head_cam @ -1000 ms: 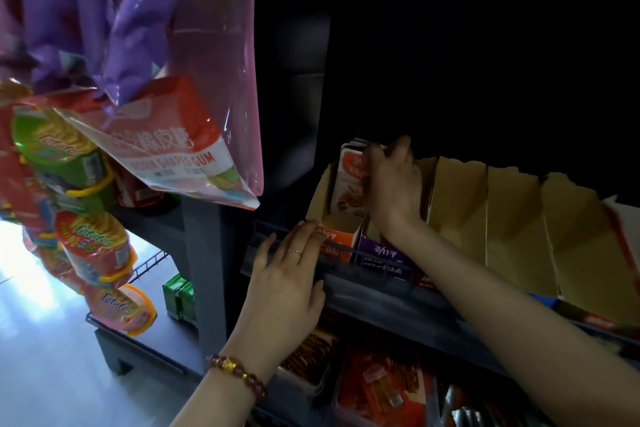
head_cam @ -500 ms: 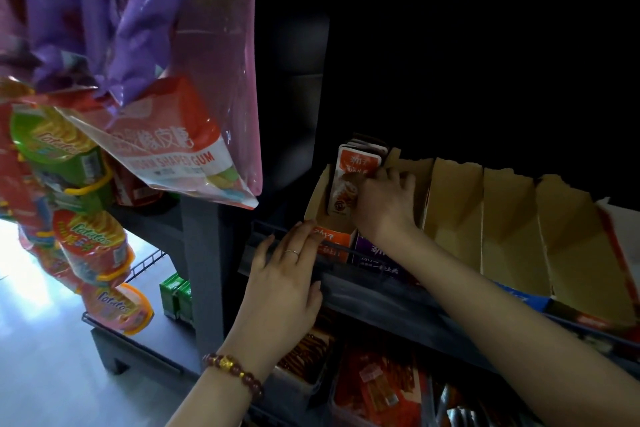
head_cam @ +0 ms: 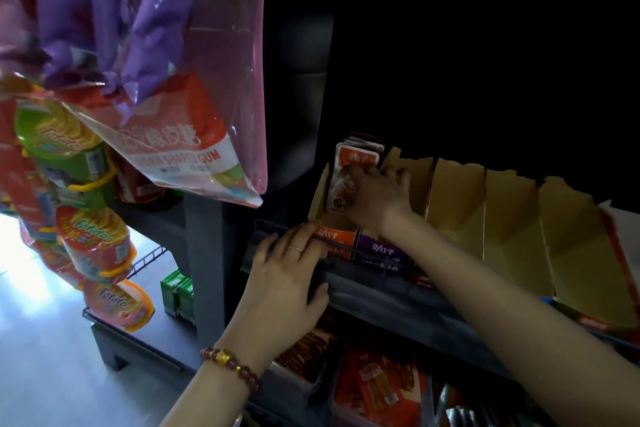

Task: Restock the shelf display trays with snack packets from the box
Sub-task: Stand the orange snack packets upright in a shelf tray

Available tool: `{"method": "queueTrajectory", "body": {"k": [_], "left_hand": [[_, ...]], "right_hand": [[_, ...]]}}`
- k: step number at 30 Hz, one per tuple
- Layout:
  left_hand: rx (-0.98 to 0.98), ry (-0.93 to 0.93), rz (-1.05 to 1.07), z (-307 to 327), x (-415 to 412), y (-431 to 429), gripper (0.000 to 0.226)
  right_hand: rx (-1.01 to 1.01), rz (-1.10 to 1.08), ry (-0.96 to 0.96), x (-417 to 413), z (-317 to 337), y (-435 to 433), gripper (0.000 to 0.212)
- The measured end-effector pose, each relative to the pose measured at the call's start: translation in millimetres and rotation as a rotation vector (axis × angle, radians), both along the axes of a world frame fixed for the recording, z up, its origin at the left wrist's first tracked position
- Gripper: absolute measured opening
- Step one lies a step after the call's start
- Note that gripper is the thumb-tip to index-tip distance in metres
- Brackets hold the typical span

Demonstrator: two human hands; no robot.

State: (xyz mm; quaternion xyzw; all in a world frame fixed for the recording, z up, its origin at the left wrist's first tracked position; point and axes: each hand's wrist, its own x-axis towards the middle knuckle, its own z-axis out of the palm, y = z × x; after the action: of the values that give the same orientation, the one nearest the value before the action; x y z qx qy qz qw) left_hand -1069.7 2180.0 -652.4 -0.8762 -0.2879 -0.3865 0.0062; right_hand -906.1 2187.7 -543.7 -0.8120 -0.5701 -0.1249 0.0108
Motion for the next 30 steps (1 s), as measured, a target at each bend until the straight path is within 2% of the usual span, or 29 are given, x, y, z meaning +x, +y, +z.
{"method": "queueTrajectory", "body": {"k": [5,8,15,22,30], "left_hand": [[0.011,0.008,0.01,0.2,1.6,1.1,0.034],[0.014,0.07,0.042,-3.3,0.0,6.2,0.045],[-0.011,0.077,0.056,-2.4,0.0,2.3,0.053],[-0.049,0.106,0.054,1.1,-1.8,-1.1,0.047],[-0.047,0.134,0.065,3.6,-1.9,-2.2,0.055]], "right_hand": [[-0.009,0.037,0.074,5.9,1.1,-1.0,0.065],[0.025,0.056,0.089,6.6,0.1,-6.7,0.06],[0.122,0.109,0.058,11.5,-1.5,-22.0,0.029],[0.141,0.132,0.008,11.1,-0.7,-34.0,0.024],[0.167,0.144,0.048,5.0,4.6,-38.9,0.024]]}}
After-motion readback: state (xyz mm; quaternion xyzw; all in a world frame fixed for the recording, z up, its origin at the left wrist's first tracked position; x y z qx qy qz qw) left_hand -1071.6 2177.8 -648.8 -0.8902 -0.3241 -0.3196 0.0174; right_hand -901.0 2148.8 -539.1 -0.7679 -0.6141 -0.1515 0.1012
